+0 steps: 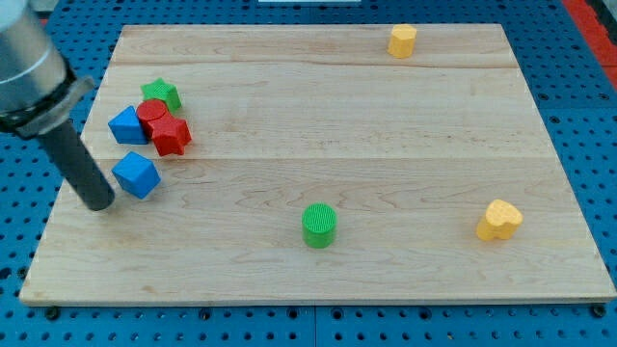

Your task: Push the blue cube into the group of blocks

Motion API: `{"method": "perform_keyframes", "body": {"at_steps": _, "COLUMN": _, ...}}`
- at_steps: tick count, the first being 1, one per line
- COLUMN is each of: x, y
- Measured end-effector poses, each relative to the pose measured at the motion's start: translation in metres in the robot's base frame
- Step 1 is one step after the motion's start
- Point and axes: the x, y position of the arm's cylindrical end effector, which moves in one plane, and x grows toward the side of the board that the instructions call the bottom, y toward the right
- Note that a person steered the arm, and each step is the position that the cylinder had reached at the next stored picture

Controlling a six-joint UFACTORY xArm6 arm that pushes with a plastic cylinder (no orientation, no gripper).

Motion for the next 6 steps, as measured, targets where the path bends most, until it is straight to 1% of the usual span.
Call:
{"method": "perform_keyframes", "body": {"at_steps": 1, "x": 0.0, "y": 0.028}}
{"method": "perform_keyframes", "body": {"at_steps": 4, "x": -0.032, "y": 0.026}}
{"method": "perform_keyframes", "body": {"at_steps": 5, "x": -0.025, "y": 0.086}}
{"method": "perform_keyframes", "body": {"at_steps": 6, "x": -0.025, "y": 0.195}}
